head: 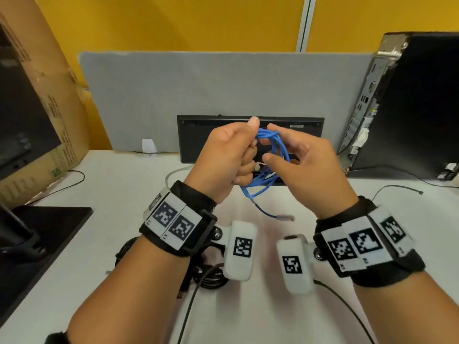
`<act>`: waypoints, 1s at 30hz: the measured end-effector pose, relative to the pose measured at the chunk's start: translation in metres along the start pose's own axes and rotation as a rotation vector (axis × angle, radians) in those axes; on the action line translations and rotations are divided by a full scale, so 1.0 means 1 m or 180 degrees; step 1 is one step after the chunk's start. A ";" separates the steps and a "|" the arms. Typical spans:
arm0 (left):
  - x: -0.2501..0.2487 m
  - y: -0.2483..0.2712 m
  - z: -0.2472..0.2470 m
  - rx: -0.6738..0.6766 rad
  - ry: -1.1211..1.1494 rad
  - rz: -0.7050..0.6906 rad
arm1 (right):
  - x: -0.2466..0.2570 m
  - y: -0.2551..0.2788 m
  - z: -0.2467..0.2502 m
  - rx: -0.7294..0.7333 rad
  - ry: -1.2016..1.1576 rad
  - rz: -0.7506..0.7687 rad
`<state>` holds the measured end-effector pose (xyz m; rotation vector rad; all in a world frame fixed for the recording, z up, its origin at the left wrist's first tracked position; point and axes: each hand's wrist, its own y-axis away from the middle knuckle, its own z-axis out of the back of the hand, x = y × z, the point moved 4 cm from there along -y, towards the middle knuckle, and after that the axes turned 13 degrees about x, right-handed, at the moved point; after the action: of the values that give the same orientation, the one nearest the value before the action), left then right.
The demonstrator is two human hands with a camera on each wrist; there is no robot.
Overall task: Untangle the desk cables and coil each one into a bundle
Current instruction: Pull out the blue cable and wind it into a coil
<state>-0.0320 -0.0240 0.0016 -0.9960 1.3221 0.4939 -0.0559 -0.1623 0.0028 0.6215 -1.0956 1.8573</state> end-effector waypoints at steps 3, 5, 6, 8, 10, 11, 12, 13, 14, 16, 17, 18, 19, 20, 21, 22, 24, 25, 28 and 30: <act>-0.005 0.004 -0.005 0.0091 -0.0162 0.0048 | 0.002 0.003 0.000 -0.0236 -0.0211 0.0050; -0.004 0.005 -0.008 0.0061 -0.0277 0.0096 | 0.000 0.004 0.000 -0.0273 -0.0261 0.0005; -0.003 0.005 -0.009 0.0011 -0.0346 0.0114 | -0.001 0.004 0.001 -0.0264 -0.0205 -0.0036; 0.001 0.004 -0.011 -0.0089 -0.0538 0.0183 | -0.005 0.005 0.002 -0.0225 -0.0024 -0.0150; 0.006 0.002 -0.012 -0.0120 -0.0812 0.0295 | -0.009 0.006 0.004 -0.0209 0.0136 -0.0266; 0.008 0.002 -0.012 -0.0115 -0.0965 0.0341 | -0.010 0.007 0.005 -0.0199 0.0221 -0.0305; 0.010 0.001 -0.012 -0.0100 -0.1106 0.0366 | -0.011 0.007 0.006 -0.0180 0.0292 -0.0339; 0.012 0.000 -0.012 -0.0084 -0.1215 0.0367 | -0.011 0.008 0.006 -0.0153 0.0318 -0.0369; 0.013 0.000 -0.012 -0.0067 -0.1277 0.0351 | -0.011 0.008 0.007 -0.0126 0.0274 -0.0402; 0.015 0.000 -0.012 -0.0027 -0.1279 0.0318 | -0.013 0.008 0.009 -0.0090 -0.0133 -0.0493; 0.015 0.000 -0.012 0.0007 -0.1234 0.0320 | -0.013 0.008 0.009 -0.0083 -0.0457 -0.0552; 0.016 0.000 -0.012 0.0052 -0.1180 0.0327 | -0.015 0.008 0.008 -0.0079 -0.0790 -0.0612; 0.015 0.001 -0.012 0.0094 -0.1145 0.0326 | -0.015 0.008 0.008 -0.0052 -0.1101 -0.0670; 0.015 0.001 -0.011 0.0129 -0.1134 0.0316 | -0.015 0.007 0.007 0.0006 -0.1403 -0.0720; 0.014 0.001 -0.012 0.0159 -0.1124 0.0297 | -0.015 0.007 0.005 0.0095 -0.1744 -0.0759; 0.013 0.001 -0.012 0.0181 -0.1109 0.0272 | -0.012 0.007 0.003 0.0215 -0.2140 -0.0781; 0.012 0.001 -0.013 0.0201 -0.1119 0.0202 | -0.006 0.007 -0.001 0.0473 -0.2898 -0.0808; 0.011 0.001 -0.013 0.0196 -0.1164 0.0167 | -0.003 0.007 -0.002 0.0571 -0.3105 -0.0806; 0.009 0.000 -0.014 0.0163 -0.1432 0.0093 | 0.002 0.009 -0.003 0.0710 -0.3166 -0.0708; 0.010 0.000 -0.013 0.0139 -0.1557 0.0125 | 0.003 0.009 -0.006 0.0732 -0.3021 -0.0728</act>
<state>-0.0369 -0.0372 -0.0069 -0.7512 0.9095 0.6859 -0.0656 -0.1583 -0.0018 1.7951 -1.2995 1.4858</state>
